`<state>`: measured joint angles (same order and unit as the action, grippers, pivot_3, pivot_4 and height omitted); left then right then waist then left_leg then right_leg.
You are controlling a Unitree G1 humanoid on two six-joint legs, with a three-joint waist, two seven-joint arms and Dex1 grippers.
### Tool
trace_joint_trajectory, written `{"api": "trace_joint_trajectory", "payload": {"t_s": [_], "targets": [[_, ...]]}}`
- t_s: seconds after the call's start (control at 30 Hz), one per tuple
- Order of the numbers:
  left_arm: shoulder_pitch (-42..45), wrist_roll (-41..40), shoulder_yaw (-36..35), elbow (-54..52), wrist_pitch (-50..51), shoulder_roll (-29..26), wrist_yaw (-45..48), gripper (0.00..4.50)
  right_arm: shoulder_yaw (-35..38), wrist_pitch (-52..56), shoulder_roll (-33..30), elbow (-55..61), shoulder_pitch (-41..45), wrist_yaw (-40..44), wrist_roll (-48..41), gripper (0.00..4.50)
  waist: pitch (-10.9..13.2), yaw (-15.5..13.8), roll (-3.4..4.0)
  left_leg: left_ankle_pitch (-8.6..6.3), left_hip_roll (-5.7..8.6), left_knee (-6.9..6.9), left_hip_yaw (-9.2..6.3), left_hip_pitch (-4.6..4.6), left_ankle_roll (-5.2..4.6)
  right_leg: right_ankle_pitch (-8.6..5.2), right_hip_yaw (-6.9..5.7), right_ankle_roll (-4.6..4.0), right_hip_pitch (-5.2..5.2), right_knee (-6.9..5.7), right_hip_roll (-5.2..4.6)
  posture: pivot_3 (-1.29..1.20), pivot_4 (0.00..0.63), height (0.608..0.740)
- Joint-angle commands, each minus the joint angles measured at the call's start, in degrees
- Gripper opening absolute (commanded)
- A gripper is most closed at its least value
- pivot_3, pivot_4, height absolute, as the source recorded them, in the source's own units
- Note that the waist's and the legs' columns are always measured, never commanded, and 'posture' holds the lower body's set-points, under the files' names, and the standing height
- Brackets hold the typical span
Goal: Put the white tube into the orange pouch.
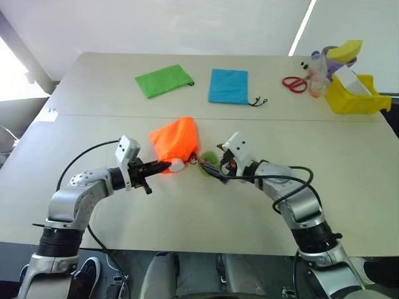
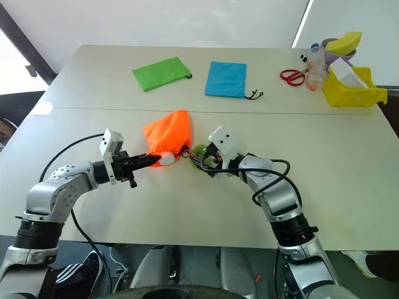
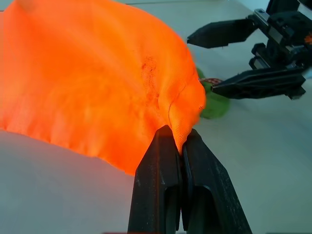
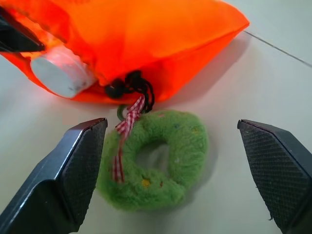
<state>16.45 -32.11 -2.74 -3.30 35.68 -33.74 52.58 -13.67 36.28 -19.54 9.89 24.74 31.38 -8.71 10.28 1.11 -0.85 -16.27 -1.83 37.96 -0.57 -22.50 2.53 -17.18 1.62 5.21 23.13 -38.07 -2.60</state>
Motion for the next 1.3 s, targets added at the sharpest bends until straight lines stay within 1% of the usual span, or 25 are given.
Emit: {"api": "trace_joint_trajectory", "payload": {"t_s": [0.03, 0.13, 0.2, 0.3, 0.43, 0.47, 0.5, 0.6, 0.73, 0.87, 0.9, 0.93, 0.97, 1.13, 1.2, 1.3], "targets": [[1.11, 1.53, -0.73, 0.99, -2.79, -1.22, 1.18, 0.0, -0.28, -0.14, -0.04, -1.44, 1.51, 0.5, 0.62, 4.47, 0.0, -0.03, 0.0, 0.0, 0.0, 0.0, 0.0, 0.0, 0.0, 0.0, 0.0, 0.0, 0.0, 0.0, 0.0, 0.0, 0.15, 0.74], [1.02, 1.61, -1.14, 1.09, -3.1, -1.08, 1.03, 0.0, -0.92, 2.47, -1.15, 0.23, 0.09, 3.58, -1.17, 4.47, 0.0, -0.25, 0.0, 0.0, 0.0, -0.01, -0.02, -0.02, 0.0, 0.0, -0.01, 0.0, 0.0, 0.01, -0.01, 0.0, 0.15, 0.74], [0.69, 1.74, -1.26, 0.86, -3.23, -1.02, 0.99, 0.0, -0.84, 2.77, -1.38, -0.15, 0.04, 3.42, -0.58, 4.47, 0.0, -0.2, 0.0, 0.0, -0.01, -0.01, -0.01, -0.04, 0.0, 0.0, -0.01, 0.0, 0.0, 0.04, -0.03, 0.0, 0.15, 0.74], [0.36, 1.77, -1.36, 0.72, -3.56, -0.75, 0.65, 0.0, -2.83, 3.19, -2.26, -1.3, -0.04, 3.66, 1.14, 4.47, 0.0, -0.07, 0.0, 0.0, 0.0, -0.01, 0.01, -0.04, 0.0, 0.0, -0.01, 0.0, 0.0, 0.04, -0.07, 0.0, 0.15, 0.74], [0.43, 1.81, -1.22, 0.48, -3.78, -0.42, 0.16, 0.0, -3.56, 2.32, -1.15, -2.14, 0.1, 2.61, 2.25, 4.47, 0.0, 0.0, 0.0, 0.0, -0.01, 0.0, -0.01, 0.0, 0.0, 0.0, -0.01, 0.0, 0.0, -0.02, 0.0, 0.0, 0.15, 0.74], [0.46, 1.9, -1.21, 0.44, -3.86, -0.36, -0.07, 0.0, -3.62, 2.06, -1.13, -2.11, -0.01, 2.43, 2.55, 3.94, 0.0, -0.01, 0.0, 0.0, -0.02, -0.01, -0.02, 0.0, 0.0, 0.0, -0.01, 0.0, 0.01, -0.02, 0.02, 0.0, 0.15, 0.74], [0.46, 1.93, -1.23, 0.4, -3.9, -0.28, -0.28, 0.0, -3.39, 1.9, -0.98, -2.06, -0.2, 2.23, 2.55, 3.64, 0.0, -0.02, 0.0, 0.0, -0.02, -0.01, -0.02, 0.0, 0.0, 0.0, -0.01, 0.0, 0.0, -0.02, 0.02, 0.0, 0.15, 0.74], [0.24, 1.94, -1.21, 0.21, -4.0, -0.18, -0.52, 0.0, -2.88, 1.87, -1.44, -1.5, -0.57, 2.37, 2.34, 2.15, 0.0, -0.07, 0.0, 0.0, -0.01, 0.0, 0.0, 0.0, 0.0, 0.0, -0.01, 0.0, 0.0, -0.02, -0.02, 0.0, 0.15, 0.74], [-0.15, 2.13, -0.81, 0.19, -4.3, 0.06, -0.55, 0.0, -1.42, 1.81, -1.68, -0.83, -0.9, 2.15, 1.62, 2.15, 0.0, -0.11, 0.0, 0.0, 0.0, 0.0, 0.01, -0.01, 0.0, 0.01, -0.01, 0.01, 0.0, -0.01, -0.05, 0.0, 0.15, 0.74], [0.48, 2.29, -0.48, 0.48, -4.27, 0.66, -0.73, 0.0, -1.53, 1.84, -1.55, -0.65, -1.1, 2.31, 1.33, 2.15, 0.0, -0.12, 0.0, 0.0, 0.0, 0.0, 0.0, 0.0, 0.0, 0.01, -0.01, 0.0, 0.0, -0.01, -0.03, 0.0, 0.15, 0.74], [0.62, 2.35, -0.4, 0.55, -4.27, 0.79, -0.75, 0.0, -1.75, 1.72, -1.66, -0.65, -1.13, 2.24, 1.62, 1.55, 0.0, -0.12, 0.0, 0.0, 0.0, 0.0, 0.0, 0.0, 0.0, 0.01, -0.01, 0.01, 0.0, -0.01, -0.04, 0.0, 0.15, 0.74], [0.68, 2.37, -0.39, 0.6, -4.23, 0.87, -0.73, 0.0, -1.63, 1.52, -1.55, -0.62, -1.2, 2.02, 1.7, 1.28, 0.0, -0.12, 0.0, 0.0, 0.0, 0.0, 0.0, -0.01, 0.0, 0.01, -0.01, 0.01, 0.0, -0.01, -0.04, 0.0, 0.15, 0.74], [0.6, 2.42, -0.39, 0.5, -4.22, 0.89, -0.7, 0.0, -1.38, 1.44, -1.47, -0.4, -1.32, 1.55, 1.87, 0.9, 0.0, -0.12, 0.0, 0.0, 0.0, 0.0, 0.0, 0.0, 0.0, 0.01, -0.01, 0.01, 0.0, -0.01, -0.03, 0.0, 0.15, 0.74], [0.33, 2.64, -0.52, 0.35, -4.07, 0.85, -0.49, 0.0, 0.68, 2.47, -2.38, 2.16, -2.19, 2.17, 0.23, 0.9, 0.0, -0.13, 0.0, 0.0, 0.0, 0.0, 0.0, -0.01, 0.0, 0.01, -0.01, 0.01, 0.0, -0.01, -0.03, 0.0, 0.15, 0.74], [0.29, 2.5, -0.71, 0.28, -3.91, 0.81, -0.48, 0.0, 1.98, 3.71, -4.08, 5.19, -3.39, 3.94, -1.51, 0.9, 0.0, -0.2, 0.0, 0.0, 0.0, 0.0, 0.0, -0.01, 0.0, 0.01, -0.01, 0.01, 0.0, -0.01, -0.04, 0.0, 0.15, 0.74], [0.25, 2.19, -1.01, -0.38, -3.54, 0.44, -0.29, 0.0, 5.31, 6.82, -7.35, 11.07, -6.03, 7.98, -6.66, 0.9, 0.0, -0.33, 0.0, 0.0, 0.0, 0.0, -0.01, -0.04, 0.0, 0.01, -0.01, 0.01, -0.01, 0.01, -0.05, 0.0, 0.15, 0.74]]}}
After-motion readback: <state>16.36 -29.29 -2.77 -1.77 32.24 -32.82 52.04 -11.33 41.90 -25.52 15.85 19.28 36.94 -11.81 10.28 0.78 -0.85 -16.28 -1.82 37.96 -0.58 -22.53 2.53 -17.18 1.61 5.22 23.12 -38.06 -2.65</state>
